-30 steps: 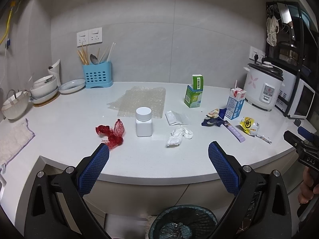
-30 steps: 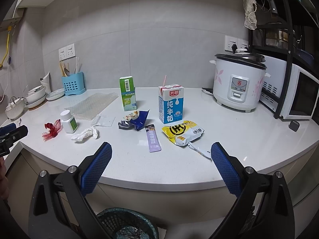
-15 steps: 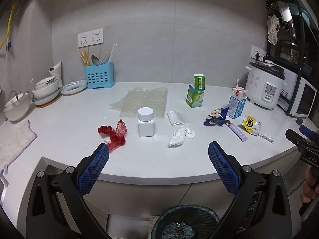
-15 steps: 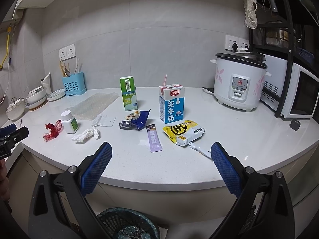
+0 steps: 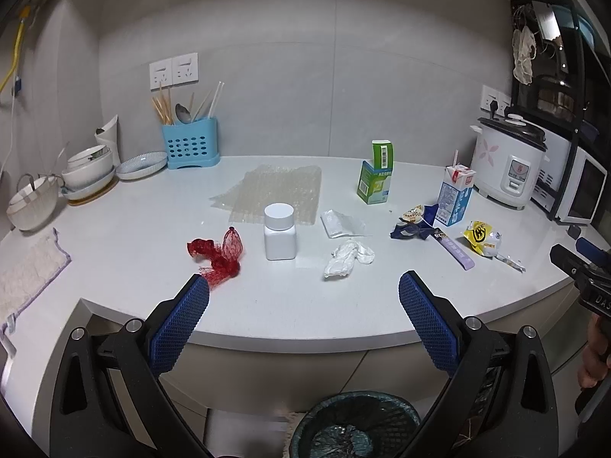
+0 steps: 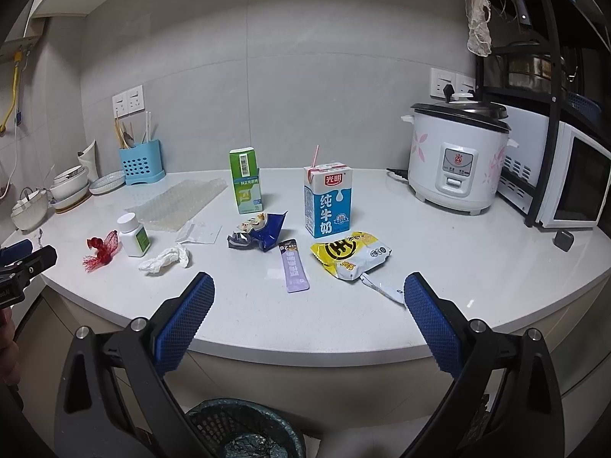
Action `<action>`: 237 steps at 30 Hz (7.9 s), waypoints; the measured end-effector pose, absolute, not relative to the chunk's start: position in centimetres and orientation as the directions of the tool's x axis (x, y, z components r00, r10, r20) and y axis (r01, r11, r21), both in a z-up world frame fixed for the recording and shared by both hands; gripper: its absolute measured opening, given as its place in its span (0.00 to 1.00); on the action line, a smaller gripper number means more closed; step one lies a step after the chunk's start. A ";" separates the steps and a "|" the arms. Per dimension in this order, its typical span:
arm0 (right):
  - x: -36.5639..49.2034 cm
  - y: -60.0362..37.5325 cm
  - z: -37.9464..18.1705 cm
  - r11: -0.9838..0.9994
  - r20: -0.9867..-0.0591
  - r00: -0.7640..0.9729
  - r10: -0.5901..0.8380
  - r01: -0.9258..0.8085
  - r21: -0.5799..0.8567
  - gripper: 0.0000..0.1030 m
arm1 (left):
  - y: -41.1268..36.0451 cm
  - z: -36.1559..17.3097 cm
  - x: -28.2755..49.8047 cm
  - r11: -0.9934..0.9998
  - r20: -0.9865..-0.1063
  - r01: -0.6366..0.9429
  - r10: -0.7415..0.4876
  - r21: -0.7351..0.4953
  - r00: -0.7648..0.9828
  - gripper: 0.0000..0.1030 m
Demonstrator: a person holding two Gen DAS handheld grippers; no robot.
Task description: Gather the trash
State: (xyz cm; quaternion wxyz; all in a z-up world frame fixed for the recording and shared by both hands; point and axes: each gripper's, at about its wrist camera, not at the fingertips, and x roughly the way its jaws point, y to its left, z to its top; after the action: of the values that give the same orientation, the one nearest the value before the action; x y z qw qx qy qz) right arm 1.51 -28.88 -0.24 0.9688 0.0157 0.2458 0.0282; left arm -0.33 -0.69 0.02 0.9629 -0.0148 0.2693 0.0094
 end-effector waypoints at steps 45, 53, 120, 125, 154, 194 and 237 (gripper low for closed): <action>7.9 -29.8 -1.0 0.999 -0.541 0.841 0.020 0.002 0.040 0.93 | 0.8 -0.8 5.6 0.998 -0.566 -0.055 0.033 -0.023 0.824 0.94; 14.3 -31.8 -1.9 0.999 -0.617 0.787 -0.007 0.033 0.031 0.93 | 1.3 -2.2 12.9 0.996 -0.607 -0.089 0.064 -0.012 0.792 0.94; 17.4 -31.8 -4.1 0.992 -0.798 0.602 0.020 0.085 0.089 0.15 | -0.7 -4.4 14.7 0.999 -0.694 -0.022 -0.014 -0.042 0.720 0.40; 13.5 -30.4 -2.7 0.998 -0.737 0.675 0.037 0.015 0.065 0.15 | -1.0 -3.4 11.1 0.999 -0.679 -0.009 -0.025 -0.047 0.734 0.39; -4.3 -22.6 -11.6 0.974 -0.615 0.759 0.213 -0.216 0.071 0.15 | -5.9 -13.0 -4.5 0.993 -0.657 0.072 -0.119 -0.098 0.744 0.40; 0.3 -23.6 -34.5 0.985 -0.884 0.445 0.144 -0.149 0.085 0.15 | -9.7 -39.3 -0.1 0.991 -0.909 0.086 -0.132 -0.106 0.396 0.40; 2.7 -16.9 -37.8 0.954 -0.907 0.347 0.240 -0.257 0.154 0.53 | -0.2 -37.5 0.1 0.992 -0.900 -0.051 -0.084 -0.117 0.428 0.94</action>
State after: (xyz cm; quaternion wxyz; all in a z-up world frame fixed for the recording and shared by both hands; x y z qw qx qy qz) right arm 2.73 -16.92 -37.75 0.8206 -0.0078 0.5511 0.1514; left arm 0.08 -0.23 -37.46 0.8426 -0.0635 0.5346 -0.0098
